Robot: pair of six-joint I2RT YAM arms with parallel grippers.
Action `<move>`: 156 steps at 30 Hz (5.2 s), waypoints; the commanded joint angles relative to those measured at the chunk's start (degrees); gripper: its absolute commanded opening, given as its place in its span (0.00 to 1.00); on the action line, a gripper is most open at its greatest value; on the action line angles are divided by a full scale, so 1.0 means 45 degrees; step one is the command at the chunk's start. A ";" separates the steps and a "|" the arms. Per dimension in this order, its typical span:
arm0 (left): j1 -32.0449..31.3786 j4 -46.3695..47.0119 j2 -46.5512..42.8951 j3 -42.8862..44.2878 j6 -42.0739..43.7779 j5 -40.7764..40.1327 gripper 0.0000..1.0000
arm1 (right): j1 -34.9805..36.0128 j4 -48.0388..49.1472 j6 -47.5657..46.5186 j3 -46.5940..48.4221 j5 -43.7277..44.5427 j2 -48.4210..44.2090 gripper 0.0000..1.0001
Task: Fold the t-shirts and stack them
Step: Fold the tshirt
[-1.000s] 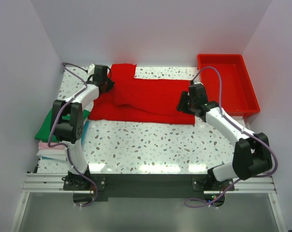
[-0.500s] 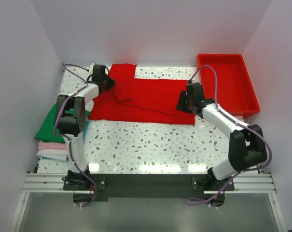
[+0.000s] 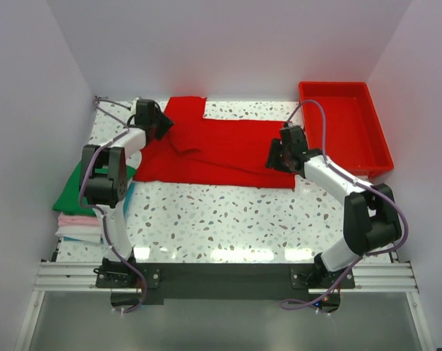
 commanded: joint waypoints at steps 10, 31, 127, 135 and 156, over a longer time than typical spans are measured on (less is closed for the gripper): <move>-0.0824 -0.0683 -0.2276 -0.3020 -0.0863 -0.1751 0.54 | -0.0024 0.0592 -0.0178 -0.0440 -0.0178 -0.1205 0.49; -0.1429 0.1229 0.0985 0.0846 -0.0082 -0.0110 0.25 | -0.0024 0.0338 -0.0198 -0.0284 -0.0041 -0.1225 0.49; -0.0570 -0.1471 -0.8037 -0.7080 0.1439 -0.2557 0.36 | -0.1313 0.0257 0.0251 -0.0793 0.0898 -0.0641 0.44; -0.2853 0.0157 -0.5639 -0.6048 0.2302 -0.1066 0.30 | 0.0619 0.0923 0.0368 0.0047 0.0877 0.0842 0.43; -0.4555 0.1329 -0.1339 -0.2884 0.2438 0.0495 0.27 | 0.2593 0.0846 0.0876 0.2547 0.1111 0.3832 0.42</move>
